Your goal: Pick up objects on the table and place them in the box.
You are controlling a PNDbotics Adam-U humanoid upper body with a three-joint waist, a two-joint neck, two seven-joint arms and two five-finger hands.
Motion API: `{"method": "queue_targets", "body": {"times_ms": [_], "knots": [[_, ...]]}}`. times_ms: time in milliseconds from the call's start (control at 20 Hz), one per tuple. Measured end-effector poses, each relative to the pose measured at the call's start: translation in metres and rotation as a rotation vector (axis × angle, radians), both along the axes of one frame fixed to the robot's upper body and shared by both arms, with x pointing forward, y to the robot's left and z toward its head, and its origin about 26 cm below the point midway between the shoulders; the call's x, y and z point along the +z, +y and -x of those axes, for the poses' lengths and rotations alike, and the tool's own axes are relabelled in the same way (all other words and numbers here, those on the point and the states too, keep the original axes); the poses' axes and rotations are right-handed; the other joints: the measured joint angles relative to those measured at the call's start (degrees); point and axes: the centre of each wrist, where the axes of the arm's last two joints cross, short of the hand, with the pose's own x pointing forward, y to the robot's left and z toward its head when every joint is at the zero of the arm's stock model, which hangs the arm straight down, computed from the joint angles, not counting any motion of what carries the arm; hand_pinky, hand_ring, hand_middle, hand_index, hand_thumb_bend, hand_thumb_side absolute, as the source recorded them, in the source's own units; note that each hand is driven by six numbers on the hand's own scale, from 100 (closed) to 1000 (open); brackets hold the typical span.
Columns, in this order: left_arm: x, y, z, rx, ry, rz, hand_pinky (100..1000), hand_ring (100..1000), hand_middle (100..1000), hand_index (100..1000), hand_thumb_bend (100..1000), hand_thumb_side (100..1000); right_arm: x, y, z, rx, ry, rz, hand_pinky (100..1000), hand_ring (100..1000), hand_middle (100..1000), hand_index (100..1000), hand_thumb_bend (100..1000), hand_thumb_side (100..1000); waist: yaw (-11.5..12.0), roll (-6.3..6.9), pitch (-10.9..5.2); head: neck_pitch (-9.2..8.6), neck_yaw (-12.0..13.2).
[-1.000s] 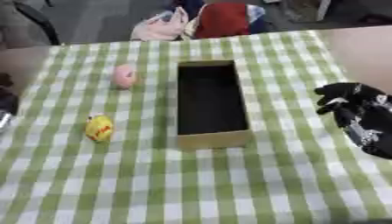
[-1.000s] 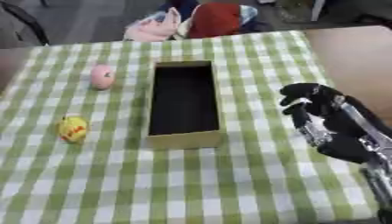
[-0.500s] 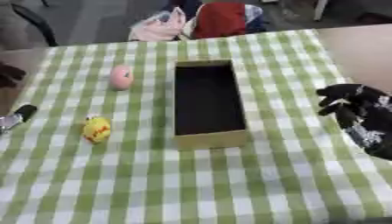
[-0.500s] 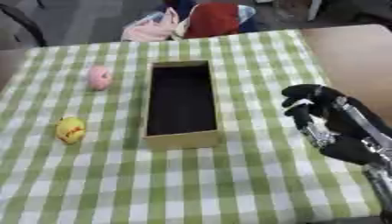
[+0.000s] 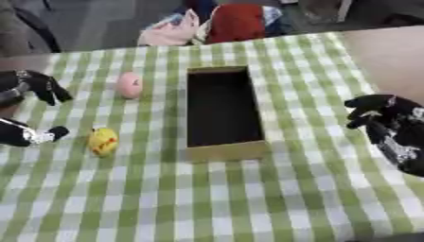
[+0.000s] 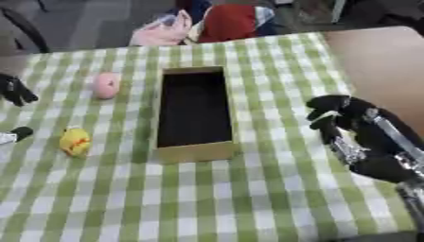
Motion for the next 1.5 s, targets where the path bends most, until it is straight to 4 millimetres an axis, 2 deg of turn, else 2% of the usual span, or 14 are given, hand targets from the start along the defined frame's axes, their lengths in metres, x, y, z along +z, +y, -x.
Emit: {"method": "queue_targets", "body": {"times_ms": [150,500,850,1050,1150,1250,1400,1500], "knots": [[-0.009,-0.004,-0.009,-0.011,0.034,-0.039,642,611,615,759,441,359,0.000,0.000,0.000,0.001,0.002,-0.001,691,894,632,834,100,392,-0.07,-0.04,0.00,-0.17,0.03],[-0.029,-0.010,-0.026,-0.005,0.082,-0.084,640,607,609,751,410,297,0.000,0.000,0.000,0.003,0.004,0.000,691,894,632,833,100,394,-0.47,-0.01,-0.01,-0.32,0.06],[-0.048,-0.012,-0.036,0.006,0.116,-0.113,637,599,602,743,431,342,0.001,0.001,-0.001,0.008,0.000,0.002,691,894,631,834,100,397,-0.96,-0.06,0.02,-0.37,0.26],[-0.055,-0.016,-0.040,-0.009,0.133,-0.125,631,586,588,728,421,321,0.000,0.001,-0.001,0.012,0.001,0.003,691,894,631,833,100,402,-1.18,-0.04,0.08,-0.39,0.46],[-0.058,-0.018,-0.041,-0.012,0.136,-0.128,625,571,570,707,399,287,0.000,0.002,-0.001,0.013,0.002,0.003,691,894,631,833,100,402,-1.26,-0.04,0.10,-0.40,0.53],[-0.060,-0.020,-0.042,-0.013,0.130,-0.134,602,532,526,660,333,207,0.000,0.002,-0.001,0.013,0.002,0.003,691,894,631,834,100,402,-1.48,-0.02,0.12,-0.40,0.55],[-0.063,-0.023,-0.043,-0.010,0.112,-0.131,555,459,441,556,242,106,0.000,0.002,-0.001,0.013,0.001,0.003,691,894,631,834,100,403,-1.57,0.01,0.13,-0.41,0.63],[-0.065,-0.023,-0.043,-0.002,0.094,-0.123,526,415,385,502,176,106,0.000,0.002,-0.001,0.013,0.001,0.003,691,894,631,834,100,403,-1.61,0.01,0.13,-0.41,0.72]]}}
